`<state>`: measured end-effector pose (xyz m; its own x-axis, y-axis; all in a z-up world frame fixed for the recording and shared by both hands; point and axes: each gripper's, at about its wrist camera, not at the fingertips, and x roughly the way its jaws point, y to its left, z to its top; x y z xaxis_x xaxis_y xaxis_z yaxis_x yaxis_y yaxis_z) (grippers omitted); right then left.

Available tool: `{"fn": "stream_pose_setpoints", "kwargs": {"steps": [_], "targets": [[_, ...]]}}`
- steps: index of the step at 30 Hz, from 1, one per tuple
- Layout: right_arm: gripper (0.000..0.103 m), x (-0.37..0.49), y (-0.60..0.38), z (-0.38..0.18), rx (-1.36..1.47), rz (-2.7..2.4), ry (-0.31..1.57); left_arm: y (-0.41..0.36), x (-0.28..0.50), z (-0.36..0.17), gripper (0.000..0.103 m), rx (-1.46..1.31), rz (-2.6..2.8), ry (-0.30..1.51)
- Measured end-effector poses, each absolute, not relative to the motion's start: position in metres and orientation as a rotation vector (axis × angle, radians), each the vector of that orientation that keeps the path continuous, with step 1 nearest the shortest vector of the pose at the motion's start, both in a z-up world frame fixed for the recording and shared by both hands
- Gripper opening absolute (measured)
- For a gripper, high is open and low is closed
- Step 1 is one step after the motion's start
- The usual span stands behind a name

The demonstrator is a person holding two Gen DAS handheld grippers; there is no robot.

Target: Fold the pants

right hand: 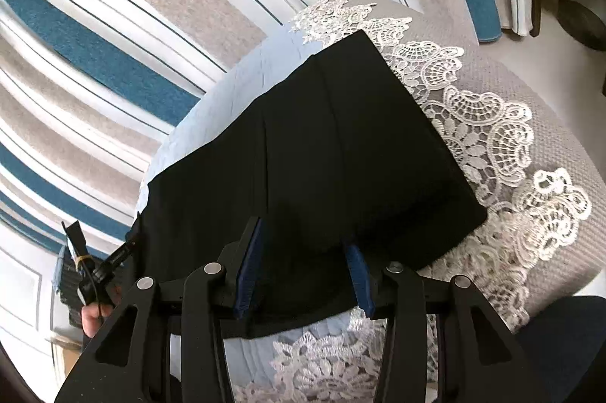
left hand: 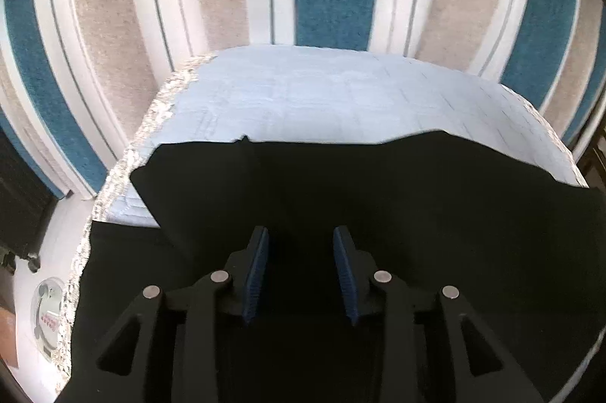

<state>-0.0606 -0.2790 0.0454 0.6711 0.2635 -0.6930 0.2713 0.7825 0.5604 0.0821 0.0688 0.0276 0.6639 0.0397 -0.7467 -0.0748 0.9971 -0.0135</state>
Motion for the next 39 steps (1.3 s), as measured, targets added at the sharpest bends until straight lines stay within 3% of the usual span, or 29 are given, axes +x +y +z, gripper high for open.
{"fn": "stream_pose_setpoints", "kwargs": {"steps": [1,4,11,18,21,26,30,31,33,34,39], "targets": [[0.043,-0.06,-0.279,0.045,0.694,-0.003,0.854,0.072,0.081,0.029,0.018,-0.056,0.075,0.833],[0.043,-0.058,-0.28,0.045,0.703,-0.005,0.851,0.081,0.075,0.029,0.005,-0.081,0.08,0.825],[0.043,-0.057,-0.284,0.045,0.732,-0.006,0.848,0.122,0.021,0.055,0.005,-0.254,0.147,0.692],[0.043,-0.056,-0.284,0.045,0.738,-0.025,0.851,0.154,-0.008,0.032,0.01,-0.406,0.134,0.745],[0.043,-0.056,-0.284,0.047,0.737,-0.03,0.855,0.166,-0.009,0.021,0.031,-0.503,0.117,0.752],[0.043,-0.056,-0.284,0.049,0.748,-0.046,0.849,0.176,-0.004,0.014,0.032,-0.586,0.103,0.731],[0.043,-0.058,-0.285,0.05,0.76,-0.074,0.831,0.175,0.005,0.015,0.031,-0.571,0.121,0.733],[0.041,-0.059,-0.285,0.051,0.765,-0.089,0.825,0.174,0.007,0.015,0.021,-0.555,0.136,0.741],[0.03,-0.061,-0.285,0.054,0.754,-0.128,0.819,0.173,0.011,0.016,0.008,-0.522,0.159,0.754],[0.023,-0.062,-0.286,0.055,0.738,-0.158,0.818,0.173,0.012,0.016,0.006,-0.52,0.16,0.759],[0.011,-0.056,-0.295,0.055,0.748,-0.184,0.818,0.172,0.011,0.025,0.004,-0.487,0.144,0.751]]}}
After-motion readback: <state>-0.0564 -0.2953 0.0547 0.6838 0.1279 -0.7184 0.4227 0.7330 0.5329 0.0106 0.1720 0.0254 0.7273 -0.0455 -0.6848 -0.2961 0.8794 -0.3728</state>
